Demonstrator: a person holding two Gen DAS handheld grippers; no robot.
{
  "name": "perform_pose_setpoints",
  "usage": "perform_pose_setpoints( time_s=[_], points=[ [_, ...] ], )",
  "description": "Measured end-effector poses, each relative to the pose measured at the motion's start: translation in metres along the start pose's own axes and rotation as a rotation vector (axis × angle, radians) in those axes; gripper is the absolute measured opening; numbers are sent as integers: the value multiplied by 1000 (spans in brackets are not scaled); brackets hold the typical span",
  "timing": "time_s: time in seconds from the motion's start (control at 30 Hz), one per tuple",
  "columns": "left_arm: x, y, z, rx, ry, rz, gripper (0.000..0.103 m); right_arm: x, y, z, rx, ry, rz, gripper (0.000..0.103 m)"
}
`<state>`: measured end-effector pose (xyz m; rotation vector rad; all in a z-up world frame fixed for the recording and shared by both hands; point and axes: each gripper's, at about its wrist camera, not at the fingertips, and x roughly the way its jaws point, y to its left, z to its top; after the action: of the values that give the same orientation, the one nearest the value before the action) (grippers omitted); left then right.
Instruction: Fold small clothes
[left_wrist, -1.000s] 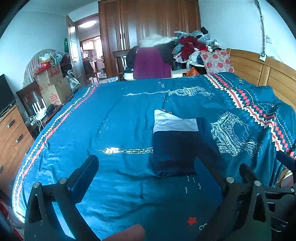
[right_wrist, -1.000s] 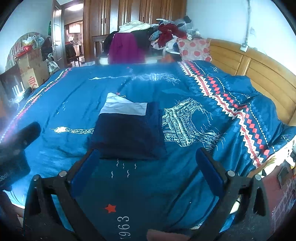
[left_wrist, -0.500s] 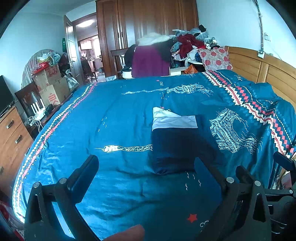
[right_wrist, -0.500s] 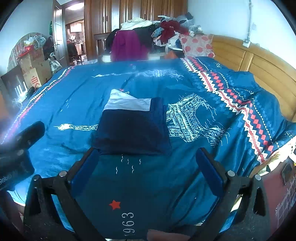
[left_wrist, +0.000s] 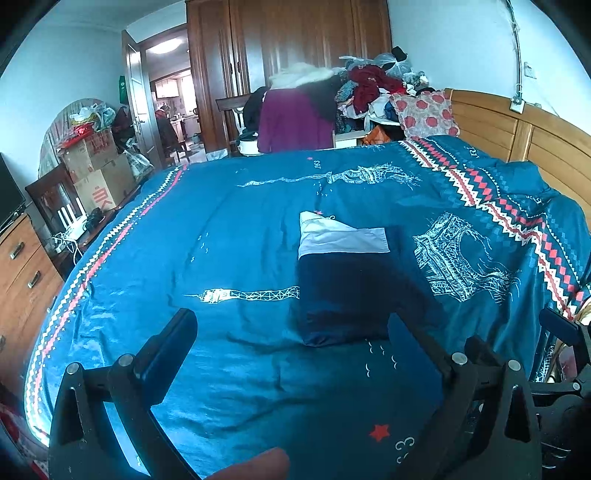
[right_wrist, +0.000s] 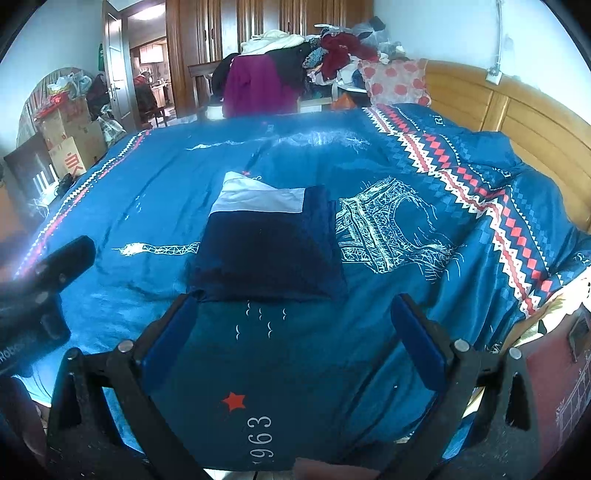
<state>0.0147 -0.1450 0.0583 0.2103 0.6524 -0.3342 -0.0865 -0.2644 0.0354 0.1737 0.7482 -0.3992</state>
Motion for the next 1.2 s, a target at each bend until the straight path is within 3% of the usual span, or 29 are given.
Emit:
perform_pose_setpoints(
  time_s=[0.83,1.2],
  points=[
    [0,4,11,3,11,5,103,-2,1,9,-16,-4,1,103],
    [3,-2,20,-7,17,-22,103,-5,-14,15,-2,-31,-71,103]
  ],
)
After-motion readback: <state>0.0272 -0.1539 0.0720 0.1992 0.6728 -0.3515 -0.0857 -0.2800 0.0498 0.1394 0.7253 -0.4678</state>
